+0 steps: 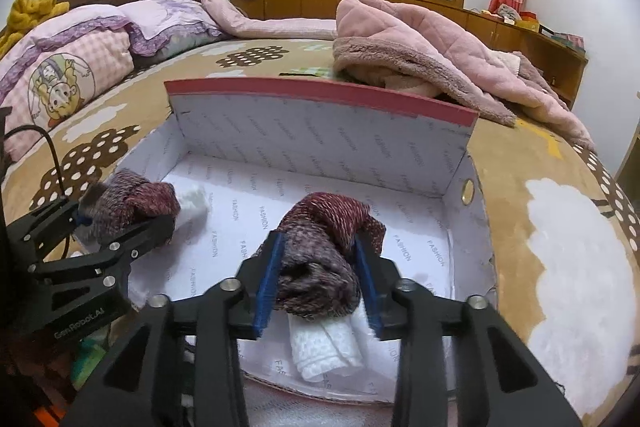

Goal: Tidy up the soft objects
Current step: 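Place both knit socks into the shoebox and open both grippers, then grasp a white sock with the left gripper while the right grasps a green-striped sock, then lower the white sock into the shoebox with the left gripper while the right lowers its sock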

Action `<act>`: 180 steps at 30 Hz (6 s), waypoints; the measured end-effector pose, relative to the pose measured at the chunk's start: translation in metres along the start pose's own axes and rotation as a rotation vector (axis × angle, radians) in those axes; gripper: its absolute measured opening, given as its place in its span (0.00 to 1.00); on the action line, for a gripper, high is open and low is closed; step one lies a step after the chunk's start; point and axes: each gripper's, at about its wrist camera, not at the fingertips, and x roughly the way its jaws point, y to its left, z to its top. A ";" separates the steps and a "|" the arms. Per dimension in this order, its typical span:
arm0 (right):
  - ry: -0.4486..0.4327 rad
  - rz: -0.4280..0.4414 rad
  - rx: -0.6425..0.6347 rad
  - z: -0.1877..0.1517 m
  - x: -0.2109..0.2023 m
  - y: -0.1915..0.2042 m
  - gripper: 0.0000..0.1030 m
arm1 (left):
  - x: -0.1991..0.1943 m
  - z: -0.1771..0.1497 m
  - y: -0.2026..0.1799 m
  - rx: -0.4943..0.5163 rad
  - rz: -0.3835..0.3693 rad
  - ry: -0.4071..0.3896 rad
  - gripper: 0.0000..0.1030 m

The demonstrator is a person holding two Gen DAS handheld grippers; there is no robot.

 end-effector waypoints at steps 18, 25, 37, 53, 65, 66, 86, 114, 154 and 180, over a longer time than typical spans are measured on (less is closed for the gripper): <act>-0.078 -0.035 0.003 -0.002 -0.019 0.002 0.81 | -0.016 0.003 -0.007 0.062 0.012 -0.057 0.88; -0.129 -0.012 0.001 0.002 -0.035 0.001 0.84 | -0.031 0.014 0.004 0.019 0.006 -0.095 0.92; -0.111 -0.002 0.015 -0.003 -0.042 -0.004 0.84 | -0.042 0.009 0.011 0.007 0.008 -0.061 0.92; -0.134 0.055 -0.023 -0.016 -0.077 0.002 0.84 | -0.077 0.000 0.013 0.022 -0.013 -0.064 0.92; -0.050 0.058 -0.072 -0.036 -0.087 -0.002 0.84 | -0.101 -0.030 0.010 0.062 -0.053 0.034 0.91; -0.045 0.061 -0.069 -0.038 -0.088 -0.004 0.84 | -0.103 -0.032 0.010 0.068 -0.059 0.038 0.91; -0.058 0.146 -0.076 -0.052 -0.094 0.006 0.53 | -0.089 -0.035 0.003 0.084 -0.177 0.066 0.54; -0.073 0.264 -0.242 -0.042 -0.060 0.057 0.14 | -0.082 -0.028 -0.001 0.101 -0.183 0.006 0.15; -0.232 0.153 -0.028 0.006 -0.086 0.005 0.15 | -0.086 0.025 -0.001 0.072 -0.094 -0.174 0.15; 0.007 0.096 -0.079 0.021 0.014 0.020 0.20 | 0.012 0.026 -0.002 0.049 -0.103 0.037 0.19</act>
